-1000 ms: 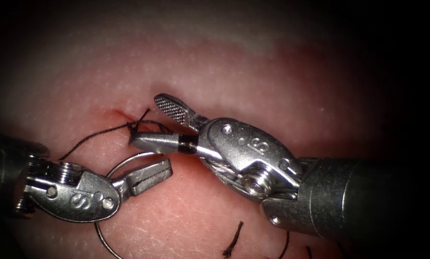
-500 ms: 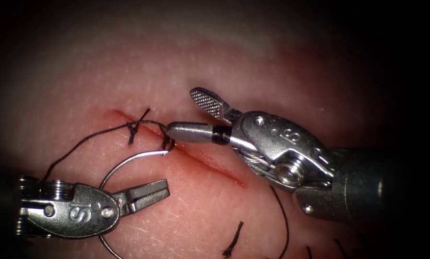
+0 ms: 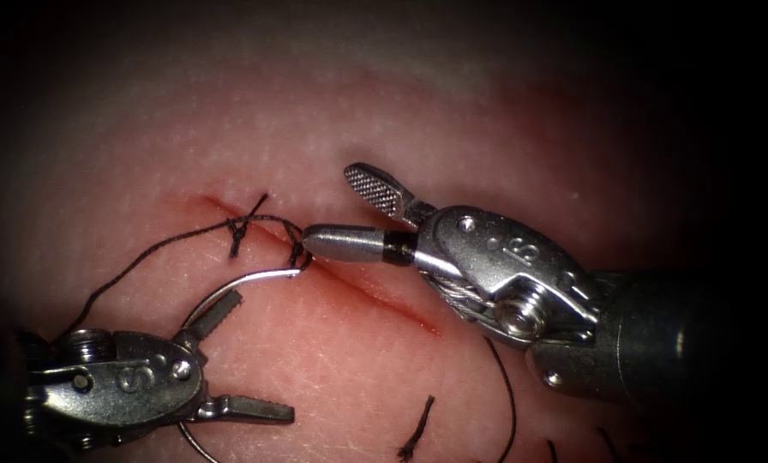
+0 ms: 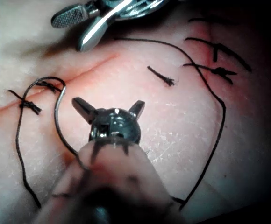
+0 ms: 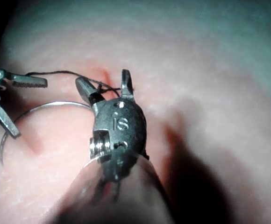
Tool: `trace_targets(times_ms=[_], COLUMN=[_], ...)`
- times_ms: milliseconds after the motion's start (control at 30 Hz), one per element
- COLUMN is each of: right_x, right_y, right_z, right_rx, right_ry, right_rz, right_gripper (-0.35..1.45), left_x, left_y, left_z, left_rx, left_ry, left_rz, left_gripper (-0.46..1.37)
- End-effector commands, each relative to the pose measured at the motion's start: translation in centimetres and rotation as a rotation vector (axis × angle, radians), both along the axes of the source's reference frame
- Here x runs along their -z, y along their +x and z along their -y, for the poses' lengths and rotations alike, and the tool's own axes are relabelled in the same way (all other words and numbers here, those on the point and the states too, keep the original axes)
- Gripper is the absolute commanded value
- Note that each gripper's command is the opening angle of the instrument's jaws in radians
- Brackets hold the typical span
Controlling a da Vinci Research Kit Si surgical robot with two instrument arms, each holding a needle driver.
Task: Wound Closure
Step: Pick up the needle with the left gripper
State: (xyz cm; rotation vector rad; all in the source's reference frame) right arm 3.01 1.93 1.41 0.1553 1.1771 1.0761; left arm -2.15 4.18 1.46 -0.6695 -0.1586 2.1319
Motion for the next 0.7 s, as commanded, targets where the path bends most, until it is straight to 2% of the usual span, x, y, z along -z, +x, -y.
trace_targets(times_ms=[33,167,400,533,567,700], right_x=[-0.01,-0.03,-0.06,-0.07,-0.07,-0.07], right_y=[0.0,-0.01,-0.01,-0.01,-0.02,-0.02], right_z=[0.01,0.03,0.05,0.08,0.1,0.12], right_rx=[0.001,0.003,0.004,0.006,0.008,0.007], right_ry=[-0.001,-0.002,-0.004,-0.005,-0.005,-0.007], right_rz=[-0.001,0.001,0.003,0.004,0.006,0.007], right_gripper=[1.01,1.01,1.01,1.01,1.01,1.01], left_x=[-0.01,-0.07,-0.24,-0.36,-0.42,-0.52], left_y=[0.04,0.16,0.17,0.17,0.17,0.19], left_z=[-0.01,-0.01,0.05,0.1,0.11,0.11], left_rx=[0.011,0.02,0.019,0.038,0.046,0.059], left_ry=[0.018,0.057,0.171,0.214,0.243,0.253], left_rz=[0.0,0.011,-0.016,0.034,0.068,0.12], left_gripper=[0.99,0.99,1.0,0.98,0.97,0.96])
